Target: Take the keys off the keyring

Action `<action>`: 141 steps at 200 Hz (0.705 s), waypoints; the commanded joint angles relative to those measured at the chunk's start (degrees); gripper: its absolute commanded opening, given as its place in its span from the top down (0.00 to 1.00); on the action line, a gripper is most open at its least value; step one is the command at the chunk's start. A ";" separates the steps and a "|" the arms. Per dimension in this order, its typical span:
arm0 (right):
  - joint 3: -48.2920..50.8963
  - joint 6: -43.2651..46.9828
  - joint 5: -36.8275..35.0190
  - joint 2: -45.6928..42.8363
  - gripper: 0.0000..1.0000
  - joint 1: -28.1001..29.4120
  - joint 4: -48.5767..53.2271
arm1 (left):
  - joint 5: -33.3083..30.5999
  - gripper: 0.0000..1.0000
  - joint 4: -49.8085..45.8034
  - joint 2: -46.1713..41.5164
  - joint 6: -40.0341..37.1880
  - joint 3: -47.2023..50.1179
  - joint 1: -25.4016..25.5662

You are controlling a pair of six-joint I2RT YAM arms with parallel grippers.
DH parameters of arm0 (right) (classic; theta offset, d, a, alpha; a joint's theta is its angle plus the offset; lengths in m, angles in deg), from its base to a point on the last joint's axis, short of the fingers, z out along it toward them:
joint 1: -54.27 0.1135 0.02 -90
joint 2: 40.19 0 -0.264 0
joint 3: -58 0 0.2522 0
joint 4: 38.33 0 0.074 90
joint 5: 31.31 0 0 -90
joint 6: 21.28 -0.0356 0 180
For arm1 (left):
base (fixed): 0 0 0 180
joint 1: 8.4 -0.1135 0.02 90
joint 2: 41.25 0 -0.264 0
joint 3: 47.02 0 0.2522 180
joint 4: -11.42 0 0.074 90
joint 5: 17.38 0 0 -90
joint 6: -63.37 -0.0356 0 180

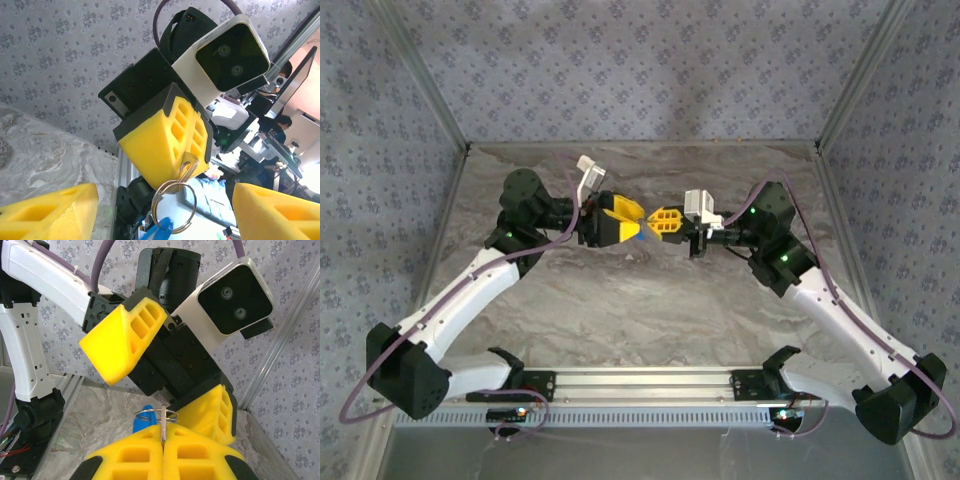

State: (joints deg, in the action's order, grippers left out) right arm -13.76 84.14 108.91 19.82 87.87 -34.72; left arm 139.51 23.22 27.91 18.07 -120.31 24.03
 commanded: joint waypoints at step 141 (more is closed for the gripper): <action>1.57 0.44 -3.31 -2.00 1.00 -0.97 0.42 | -1.58 1.00 -4.11 -1.25 -4.02 -3.18 -1.60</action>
State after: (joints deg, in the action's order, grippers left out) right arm -12.56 84.16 106.24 18.99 87.24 -34.66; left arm 138.53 17.69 27.91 14.58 -121.84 23.07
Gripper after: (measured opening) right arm 0.055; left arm 0.072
